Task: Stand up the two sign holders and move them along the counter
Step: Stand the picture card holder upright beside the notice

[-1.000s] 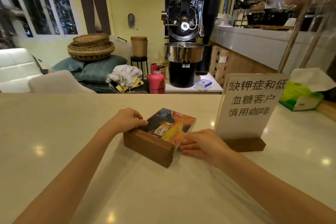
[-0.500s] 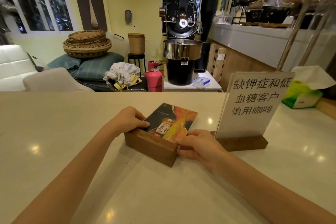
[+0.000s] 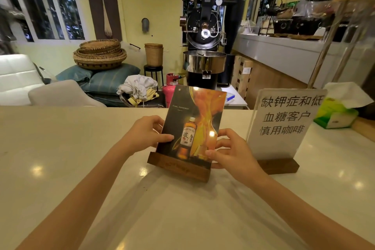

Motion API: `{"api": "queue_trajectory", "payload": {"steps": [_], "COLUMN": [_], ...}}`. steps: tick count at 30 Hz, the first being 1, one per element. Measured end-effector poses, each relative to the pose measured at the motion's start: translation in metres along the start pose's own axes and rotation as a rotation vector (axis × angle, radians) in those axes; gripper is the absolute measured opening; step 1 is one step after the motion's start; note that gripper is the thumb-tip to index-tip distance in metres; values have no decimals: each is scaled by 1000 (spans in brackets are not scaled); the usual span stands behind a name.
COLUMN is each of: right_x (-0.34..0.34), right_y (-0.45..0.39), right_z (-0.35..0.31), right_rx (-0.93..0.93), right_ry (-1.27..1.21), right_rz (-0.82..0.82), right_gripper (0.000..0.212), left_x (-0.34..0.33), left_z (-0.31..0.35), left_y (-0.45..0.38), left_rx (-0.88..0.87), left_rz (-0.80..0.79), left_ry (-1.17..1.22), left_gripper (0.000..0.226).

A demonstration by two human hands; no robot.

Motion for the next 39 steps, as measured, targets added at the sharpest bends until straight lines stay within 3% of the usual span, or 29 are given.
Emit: {"api": "queue_trajectory", "payload": {"steps": [8,20,25,30,33,39], "right_x": [15,26,22,15,23,79], "right_y": [14,33,34,32,36,49], "right_z": [-10,-9,-9,-3,-3,10], "right_rx": [195,343,347,272,248,170], "right_ry": [189,248,293,382,330,358], "right_rz": [158,236,182,-4,-85,-41], "right_gripper": [38,42,35,18,24,18], "left_x": [-4,-12,-13,-12,-12,-22], "left_z": [13,24,24,28,28,26], "left_y": [7,15,19,24,26,31], "left_rx": [-145,-230,-224,-231,-232,-223], "left_rz": [62,105,87,87,99,156], "left_ry": [1,-111,-116,-121,-131,-121], "left_gripper": [26,30,28,39,43,58]}}
Point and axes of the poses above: each hand's wrist, its own y-axis away from the middle knuckle, its own x-axis out of the back of the hand, z = x × y, the point moved 9 cm from there along -y, towards the middle knuckle, and after that the axes turned 10 degrees about y, right-handed, at the moved point
